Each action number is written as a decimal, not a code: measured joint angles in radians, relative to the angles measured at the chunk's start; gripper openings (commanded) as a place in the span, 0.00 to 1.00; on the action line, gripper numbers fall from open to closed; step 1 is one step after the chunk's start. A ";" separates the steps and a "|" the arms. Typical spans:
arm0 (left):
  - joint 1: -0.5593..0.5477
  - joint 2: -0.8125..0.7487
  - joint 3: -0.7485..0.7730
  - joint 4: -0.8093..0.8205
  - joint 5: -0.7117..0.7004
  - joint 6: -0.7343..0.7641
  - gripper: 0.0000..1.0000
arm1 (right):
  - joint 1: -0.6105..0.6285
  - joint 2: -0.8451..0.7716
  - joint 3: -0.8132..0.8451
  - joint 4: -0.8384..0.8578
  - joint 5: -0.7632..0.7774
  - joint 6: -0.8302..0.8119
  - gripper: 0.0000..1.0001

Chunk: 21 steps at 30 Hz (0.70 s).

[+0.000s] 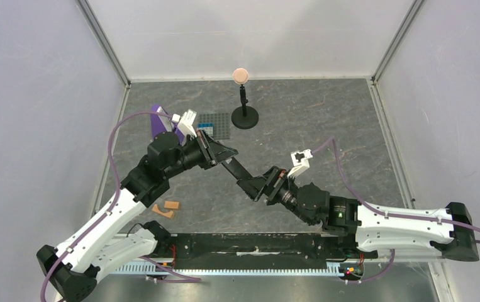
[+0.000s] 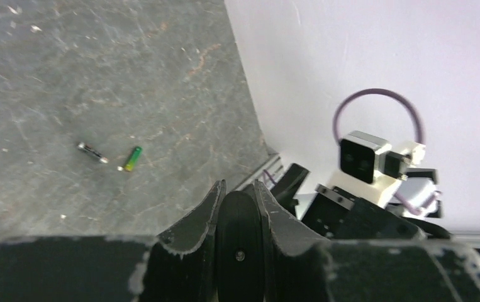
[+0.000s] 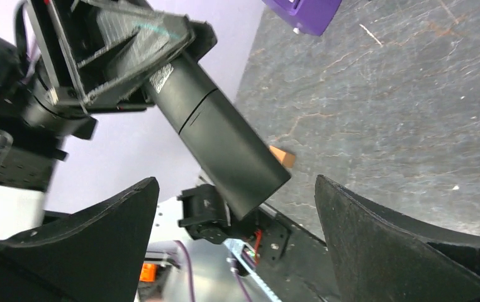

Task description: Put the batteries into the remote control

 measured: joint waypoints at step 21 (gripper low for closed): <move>0.000 -0.242 -0.297 0.265 0.008 -0.433 0.02 | -0.101 -0.080 -0.139 0.278 -0.048 0.158 0.73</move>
